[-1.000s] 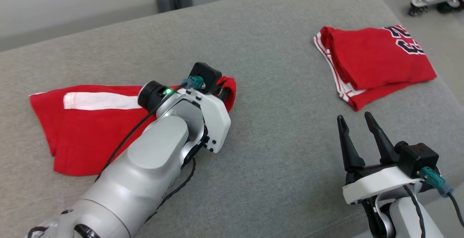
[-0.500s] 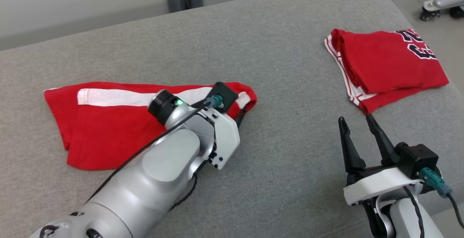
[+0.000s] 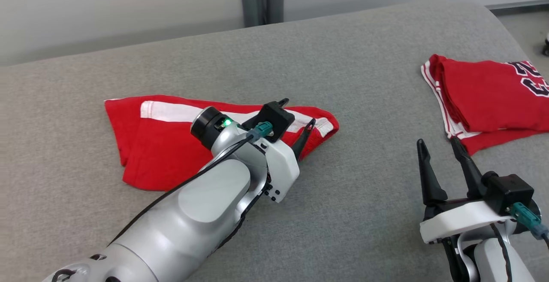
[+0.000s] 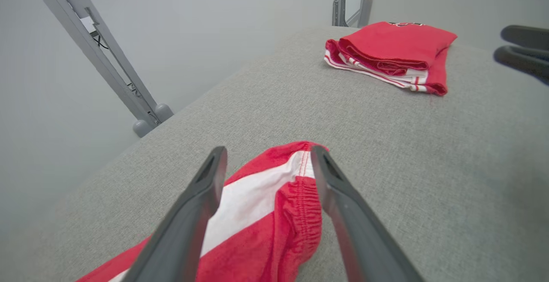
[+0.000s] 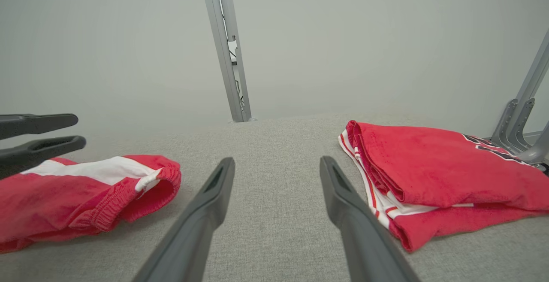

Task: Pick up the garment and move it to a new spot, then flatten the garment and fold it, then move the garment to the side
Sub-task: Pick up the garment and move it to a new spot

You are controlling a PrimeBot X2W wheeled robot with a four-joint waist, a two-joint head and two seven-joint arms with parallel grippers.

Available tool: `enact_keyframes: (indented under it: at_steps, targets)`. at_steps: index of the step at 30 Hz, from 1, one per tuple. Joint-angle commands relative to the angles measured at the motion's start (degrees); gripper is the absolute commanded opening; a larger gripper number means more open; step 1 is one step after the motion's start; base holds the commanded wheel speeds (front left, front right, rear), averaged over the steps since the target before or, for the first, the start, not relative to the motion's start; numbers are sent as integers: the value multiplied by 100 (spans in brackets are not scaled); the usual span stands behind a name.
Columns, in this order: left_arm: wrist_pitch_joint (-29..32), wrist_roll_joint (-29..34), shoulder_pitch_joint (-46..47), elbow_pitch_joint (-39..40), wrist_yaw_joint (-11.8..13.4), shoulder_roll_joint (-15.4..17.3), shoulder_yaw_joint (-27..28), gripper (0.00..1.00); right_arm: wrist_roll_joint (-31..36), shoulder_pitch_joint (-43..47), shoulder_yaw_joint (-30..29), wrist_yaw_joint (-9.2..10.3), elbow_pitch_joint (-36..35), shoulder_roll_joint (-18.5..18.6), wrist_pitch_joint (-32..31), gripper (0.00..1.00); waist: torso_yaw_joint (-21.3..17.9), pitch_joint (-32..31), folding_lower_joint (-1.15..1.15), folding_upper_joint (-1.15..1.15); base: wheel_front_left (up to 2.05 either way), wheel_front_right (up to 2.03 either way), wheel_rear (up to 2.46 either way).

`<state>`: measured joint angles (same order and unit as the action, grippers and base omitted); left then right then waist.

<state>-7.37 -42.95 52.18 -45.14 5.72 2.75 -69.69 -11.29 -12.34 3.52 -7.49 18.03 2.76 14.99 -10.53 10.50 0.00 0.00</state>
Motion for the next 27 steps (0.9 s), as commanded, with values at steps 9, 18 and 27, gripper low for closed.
enact_keyframes:
  at_steps: [9,18,27]
  targets:
    - [-734,-203,-675,55,421,372,544,100,187,281,-281,-1,-101,29,27,100,684,-513,0,0,0,0,0]
    - [-785,109,-1977,1451,1147,1006,1843,100,258,565,-415,-1,-246,29,27,100,1042,-768,0,0,0,0,0]
    - [-787,631,-3284,2494,1429,1416,2954,100,100,758,-398,-1,-269,29,27,100,1160,-925,0,0,0,0,0]
